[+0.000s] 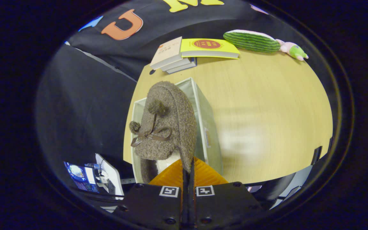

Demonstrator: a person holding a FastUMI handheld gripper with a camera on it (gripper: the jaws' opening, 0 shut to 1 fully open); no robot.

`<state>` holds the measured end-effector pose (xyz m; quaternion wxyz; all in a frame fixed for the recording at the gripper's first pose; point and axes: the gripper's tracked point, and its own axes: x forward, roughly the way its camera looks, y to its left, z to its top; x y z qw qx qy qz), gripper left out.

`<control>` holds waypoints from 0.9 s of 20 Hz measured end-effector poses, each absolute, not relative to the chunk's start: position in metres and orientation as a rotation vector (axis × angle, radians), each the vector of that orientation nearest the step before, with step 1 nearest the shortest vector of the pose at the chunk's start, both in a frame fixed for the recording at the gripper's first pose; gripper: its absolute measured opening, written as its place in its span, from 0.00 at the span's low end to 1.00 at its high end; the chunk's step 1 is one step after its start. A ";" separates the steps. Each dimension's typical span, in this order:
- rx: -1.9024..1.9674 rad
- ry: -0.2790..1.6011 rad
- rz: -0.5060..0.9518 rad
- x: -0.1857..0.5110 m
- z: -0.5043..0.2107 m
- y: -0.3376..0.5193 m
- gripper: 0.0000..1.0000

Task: Open the storage box then place both shoes into the box .Put the left shoe in first, then the right shoe, with the right side of both shoes facing outward in a uniform manner.

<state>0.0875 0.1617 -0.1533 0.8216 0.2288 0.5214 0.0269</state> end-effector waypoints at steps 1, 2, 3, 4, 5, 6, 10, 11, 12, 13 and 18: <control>0.498 1.113 0.050 0.089 -0.156 0.162 0.06; 0.507 1.113 0.052 0.091 -0.156 0.163 0.06; 0.511 1.105 0.055 0.092 -0.155 0.163 0.08; 0.510 1.093 0.061 0.092 -0.153 0.163 0.16; 0.508 1.081 0.064 0.092 -0.152 0.161 0.19; 0.503 1.066 0.077 0.093 -0.146 0.162 0.28; 0.328 0.868 0.084 0.104 -0.121 0.141 0.51; 0.301 0.803 0.072 0.106 -0.110 0.135 0.53; 0.285 0.728 0.057 0.109 -0.097 0.127 0.54; 0.266 0.646 0.034 0.111 -0.086 0.116 0.57; 0.122 0.229 -0.060 0.078 -0.008 0.052 0.62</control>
